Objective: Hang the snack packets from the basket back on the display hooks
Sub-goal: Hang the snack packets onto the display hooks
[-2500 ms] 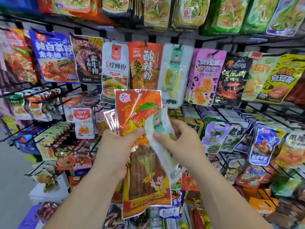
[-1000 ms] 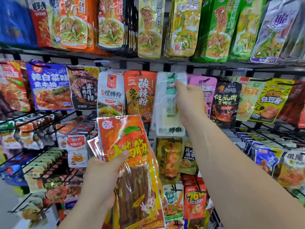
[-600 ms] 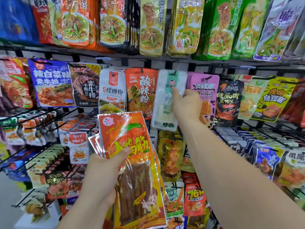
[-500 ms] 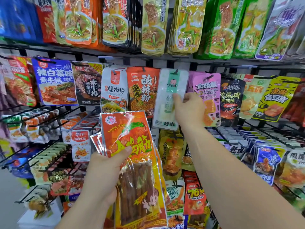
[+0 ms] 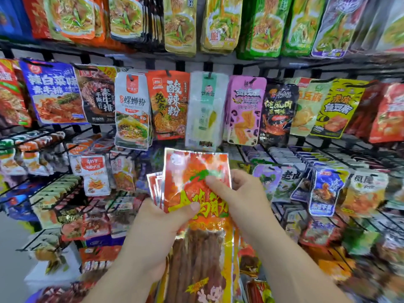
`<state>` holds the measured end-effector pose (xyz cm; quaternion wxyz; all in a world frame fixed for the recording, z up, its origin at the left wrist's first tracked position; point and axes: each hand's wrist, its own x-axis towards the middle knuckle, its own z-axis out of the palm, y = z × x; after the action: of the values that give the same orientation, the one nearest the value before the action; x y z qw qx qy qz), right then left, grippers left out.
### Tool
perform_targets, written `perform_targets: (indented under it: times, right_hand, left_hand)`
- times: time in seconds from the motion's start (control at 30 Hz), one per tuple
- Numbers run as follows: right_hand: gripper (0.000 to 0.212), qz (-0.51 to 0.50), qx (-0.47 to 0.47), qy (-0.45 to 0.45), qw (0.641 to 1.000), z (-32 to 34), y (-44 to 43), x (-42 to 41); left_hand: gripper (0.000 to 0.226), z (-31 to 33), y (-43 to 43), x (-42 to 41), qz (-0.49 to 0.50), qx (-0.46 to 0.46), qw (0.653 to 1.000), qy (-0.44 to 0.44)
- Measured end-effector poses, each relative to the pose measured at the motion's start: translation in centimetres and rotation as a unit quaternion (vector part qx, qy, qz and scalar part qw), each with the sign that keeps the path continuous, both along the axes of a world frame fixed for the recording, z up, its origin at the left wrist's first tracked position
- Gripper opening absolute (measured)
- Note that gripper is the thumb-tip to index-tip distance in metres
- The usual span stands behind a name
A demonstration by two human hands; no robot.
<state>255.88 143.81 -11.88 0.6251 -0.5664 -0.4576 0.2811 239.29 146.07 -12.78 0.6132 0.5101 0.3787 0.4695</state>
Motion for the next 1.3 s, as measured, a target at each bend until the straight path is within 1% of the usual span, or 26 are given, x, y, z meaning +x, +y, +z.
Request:
perform_targets:
  times: [0.03, 0.1, 0.13, 0.2, 0.33, 0.43, 0.47, 0.53, 0.57, 0.6, 0.63, 0.7, 0.73, 0.77, 0.8, 0.83, 0.87, 0.9, 0.93, 0.97, 1.03, 1.07, 1.13, 1.2, 1.3]
  right_hand:
    - [0.032, 0.003, -0.002, 0.014, 1.000, -0.5, -0.8, 0.5]
    - [0.018, 0.004, -0.007, 0.045, 0.999, -1.4, -2.7, 1.7]
    - [0.015, 0.000, -0.009, 0.054, 0.999, -1.8, -3.7, 2.4]
    - [0.017, -0.014, -0.009, 0.067, 0.998, -2.8, -5.9, 4.1]
    - [0.032, -0.049, -0.008, 0.082, 0.995, -4.2, -11.8, 8.6]
    - [0.035, -0.091, -0.008, 0.061, 0.994, -5.3, -17.3, 12.7]
    - [0.032, -0.107, -0.010, 0.047, 0.993, -5.7, -19.2, 14.2]
    - [0.021, -0.130, -0.013, 0.021, 0.991, -6.3, -23.1, 16.9]
    - [0.015, -0.141, -0.013, 0.019, 0.990, -6.5, -24.9, 18.0]
    - [0.012, -0.154, -0.014, 0.023, 0.988, -6.9, -26.8, 19.2]
    - [0.012, -0.168, -0.017, 0.023, 0.985, -7.2, -28.7, 20.3]
    - [0.015, -0.192, -0.028, 0.009, 0.981, -7.9, -32.0, 22.3]
    - [0.016, -0.205, -0.033, 0.004, 0.978, -8.2, -33.4, 23.1]
    - [0.021, -0.224, -0.038, 0.002, 0.974, -8.6, -34.6, 23.8]
    - [0.031, -0.245, -0.043, -0.002, 0.969, -8.9, -35.8, 24.5]
    - [0.044, -0.268, -0.049, -0.011, 0.962, -9.1, -36.9, 25.1]
    - [0.052, -0.287, -0.055, -0.022, 0.956, -9.4, -37.8, 25.7]
    - [0.054, -0.298, -0.058, -0.028, 0.953, -9.5, -38.6, 26.1]
    - [0.055, -0.301, -0.059, -0.026, 0.951, -9.8, -39.3, 26.6]
    - [0.055, -0.303, -0.060, -0.018, 0.951, -10.2, -39.8, 27.0]
    - [0.055, -0.306, -0.067, 0.002, 0.950, -11.4, -40.4, 27.8]
    - [0.056, -0.306, -0.070, 0.015, 0.949, -12.1, -40.5, 28.1]
    - [0.057, -0.300, -0.077, 0.047, 0.950, -13.1, -40.5, 28.6]
    - [0.056, -0.297, -0.083, 0.074, 0.949, -14.3, -40.1, 29.2]
    - [0.056, -0.295, -0.107, 0.094, 0.945, -16.5, -38.9, 30.3]
  left_hand:
    - [0.040, -0.4, -0.6, 0.6, -0.004, -0.006, 1.000, 0.011]
    - [0.053, -1.1, -1.9, 1.8, -0.017, -0.018, 0.999, 0.027]
    - [0.059, -1.2, -2.7, 2.6, -0.023, -0.025, 0.999, 0.034]
    - [0.069, -1.7, -4.5, 4.4, -0.040, -0.039, 0.997, 0.050]
    - [0.051, -2.5, -9.5, 9.1, -0.087, -0.053, 0.992, 0.069]
    - [0.057, -3.2, -14.1, 13.4, -0.104, -0.070, 0.990, 0.069]
    - [0.053, -3.2, -16.0, 14.9, -0.114, -0.074, 0.989, 0.066]
    - [0.027, -3.3, -19.4, 17.9, -0.111, -0.094, 0.987, 0.065]
    - [0.023, -3.5, -20.9, 19.1, -0.111, -0.102, 0.986, 0.073]
    - [0.026, -3.7, -22.3, 20.3, -0.121, -0.102, 0.984, 0.078]
    - [0.035, -4.2, -23.8, 21.6, -0.127, -0.109, 0.983, 0.076]
    - [0.057, -5.3, -26.2, 23.9, -0.146, -0.114, 0.981, 0.065]
    - [0.055, -5.5, -27.5, 24.9, -0.145, -0.123, 0.979, 0.069]
    - [0.043, -6.3, -28.4, 25.8, -0.143, -0.131, 0.978, 0.072]
    - [0.034, -6.6, -29.4, 26.7, -0.148, -0.129, 0.978, 0.075]
    - [0.035, -7.3, -29.9, 27.7, -0.155, -0.131, 0.976, 0.077]
    - [0.046, -7.4, -30.6, 28.6, -0.157, -0.126, 0.976, 0.081]
    - [0.060, -8.0, -31.0, 29.4, -0.160, -0.123, 0.976, 0.084]
    - [0.070, -8.2, -31.4, 30.2, -0.159, -0.128, 0.975, 0.083]
    - [0.068, -8.5, -31.6, 30.9, -0.155, -0.135, 0.975, 0.084]
    - [0.047, -8.9, -32.1, 32.2, -0.154, -0.146, 0.973, 0.087]
    - [0.043, -9.0, -32.5, 32.9, -0.161, -0.152, 0.971, 0.092]
    - [0.044, -9.9, -32.4, 33.8, -0.175, -0.154, 0.966, 0.113]
    - [0.051, -12.2, -31.5, 34.8, -0.178, -0.167, 0.962, 0.123]
    - [0.087, -14.4, -30.4, 35.8, -0.178, -0.191, 0.955, 0.142]
